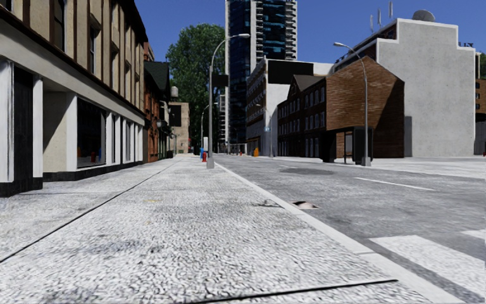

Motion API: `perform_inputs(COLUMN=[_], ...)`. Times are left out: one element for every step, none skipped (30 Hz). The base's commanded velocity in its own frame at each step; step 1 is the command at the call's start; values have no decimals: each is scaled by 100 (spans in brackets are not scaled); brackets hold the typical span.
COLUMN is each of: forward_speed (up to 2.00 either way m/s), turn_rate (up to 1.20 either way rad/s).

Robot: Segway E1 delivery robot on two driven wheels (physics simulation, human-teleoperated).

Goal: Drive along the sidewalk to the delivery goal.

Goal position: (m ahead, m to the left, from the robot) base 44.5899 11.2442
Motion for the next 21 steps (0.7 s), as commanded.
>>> perform_inputs(forward_speed=[0, 0, 0, 0, 0, 0, 0, 0, 0, 0, 0, 0, 0, 0, 0, 0, 0, 0, 0, 0, 0], turn_rate=[120, 120, 120, 120, 120, 120, 120, 120, 120, 120, 120, 120, 120, 120, 120, 120, 120, 120, 120, 120, 120])
